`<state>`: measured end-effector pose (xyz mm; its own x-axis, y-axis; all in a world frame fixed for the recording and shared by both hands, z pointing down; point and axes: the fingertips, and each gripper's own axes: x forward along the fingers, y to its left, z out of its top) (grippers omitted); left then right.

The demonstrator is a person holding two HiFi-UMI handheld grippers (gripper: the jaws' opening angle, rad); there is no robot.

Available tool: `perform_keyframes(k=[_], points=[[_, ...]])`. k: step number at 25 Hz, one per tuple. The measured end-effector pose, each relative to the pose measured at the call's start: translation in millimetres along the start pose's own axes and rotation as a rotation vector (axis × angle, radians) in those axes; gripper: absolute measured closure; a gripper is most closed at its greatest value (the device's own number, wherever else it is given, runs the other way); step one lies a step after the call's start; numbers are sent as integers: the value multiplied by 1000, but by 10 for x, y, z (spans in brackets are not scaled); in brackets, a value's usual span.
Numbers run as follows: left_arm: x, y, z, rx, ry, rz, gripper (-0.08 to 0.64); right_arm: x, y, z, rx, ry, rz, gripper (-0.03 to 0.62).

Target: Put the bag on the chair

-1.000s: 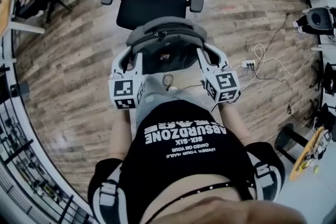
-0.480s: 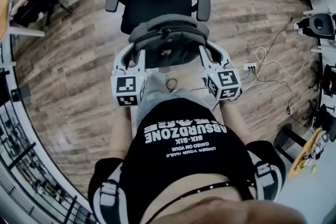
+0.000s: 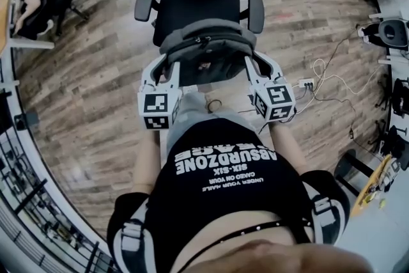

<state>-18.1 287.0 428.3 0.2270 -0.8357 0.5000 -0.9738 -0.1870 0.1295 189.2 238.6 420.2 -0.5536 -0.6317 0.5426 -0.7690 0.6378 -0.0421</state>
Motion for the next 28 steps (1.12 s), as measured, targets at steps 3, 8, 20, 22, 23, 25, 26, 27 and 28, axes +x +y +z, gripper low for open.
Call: perform_keyframes(k=[3,8,20,22,23,25,26,27,28], points=[[44,137,-1,3,6,-5,459,103,50,36,12,2,-15,524],[87,386,57,-13,-5,-29,459,275,192,175,-4,-13,-25,523],[84,579,139,-30,-54,-10,459,392,300,279,-25,-36,-16,523],[116,611,149,-37,-54,-5,459,445,282,313,-26,-36,-17,525],[135,621,150,-40,-52,-2,459,469,264,327,-26,-36,-17,524],[181,622,155,-43,-45,-2,459,509,217,351,-25,-34,-17,523],[208,618,167,-44,-42,-4,457,530,189,363,-23,-33,-17,524],[240,618,185,-45,-38,-6,459,557,161,377,-20,-32,-17,523],[276,626,199,-46,-33,-7,459,589,136,389,-17,-30,-16,523]])
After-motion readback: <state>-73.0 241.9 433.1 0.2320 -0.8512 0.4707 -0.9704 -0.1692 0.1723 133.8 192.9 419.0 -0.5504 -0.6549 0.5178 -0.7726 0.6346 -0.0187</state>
